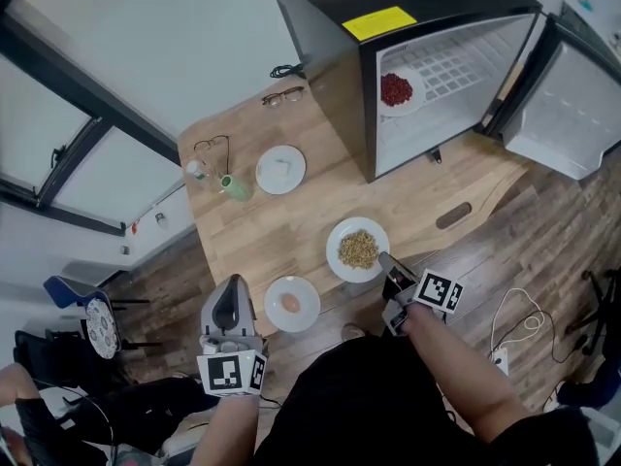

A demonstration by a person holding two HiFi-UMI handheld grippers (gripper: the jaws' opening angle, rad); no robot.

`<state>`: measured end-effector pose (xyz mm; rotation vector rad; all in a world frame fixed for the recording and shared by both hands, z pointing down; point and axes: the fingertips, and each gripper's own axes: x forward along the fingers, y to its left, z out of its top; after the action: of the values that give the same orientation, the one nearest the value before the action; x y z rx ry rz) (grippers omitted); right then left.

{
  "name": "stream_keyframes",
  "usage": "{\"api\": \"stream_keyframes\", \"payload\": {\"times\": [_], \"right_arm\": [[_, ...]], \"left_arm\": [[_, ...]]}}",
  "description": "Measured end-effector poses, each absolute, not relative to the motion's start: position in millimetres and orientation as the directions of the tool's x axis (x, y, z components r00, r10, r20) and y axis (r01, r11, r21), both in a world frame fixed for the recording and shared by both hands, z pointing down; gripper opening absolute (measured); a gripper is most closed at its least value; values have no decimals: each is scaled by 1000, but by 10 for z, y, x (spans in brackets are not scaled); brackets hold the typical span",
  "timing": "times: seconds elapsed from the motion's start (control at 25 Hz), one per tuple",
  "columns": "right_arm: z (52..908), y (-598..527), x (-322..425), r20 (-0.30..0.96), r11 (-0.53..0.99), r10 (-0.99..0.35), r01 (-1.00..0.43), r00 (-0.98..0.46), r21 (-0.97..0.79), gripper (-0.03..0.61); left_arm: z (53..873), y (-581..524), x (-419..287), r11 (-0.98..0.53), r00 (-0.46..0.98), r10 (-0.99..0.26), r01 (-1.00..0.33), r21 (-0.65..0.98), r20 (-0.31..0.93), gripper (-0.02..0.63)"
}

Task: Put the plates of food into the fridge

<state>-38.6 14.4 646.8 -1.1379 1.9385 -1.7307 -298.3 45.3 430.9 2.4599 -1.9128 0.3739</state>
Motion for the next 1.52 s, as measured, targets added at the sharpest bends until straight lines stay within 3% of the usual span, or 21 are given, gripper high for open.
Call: {"api": "stream_keyframes", "payload": {"times": [1.0, 1.52], "right_arm": [[5346, -856, 1085, 161, 33, -845, -352, -510, -936, 32], [5056, -1397, 1817, 146, 56, -866, -383, -478, -922, 34]], "left_arm": [[3841, -810, -1906, -344, 338, -938, -933, -101, 73, 3], [3759, -1357, -1468, -318, 314, -948, -942, -103, 57, 3]]}}
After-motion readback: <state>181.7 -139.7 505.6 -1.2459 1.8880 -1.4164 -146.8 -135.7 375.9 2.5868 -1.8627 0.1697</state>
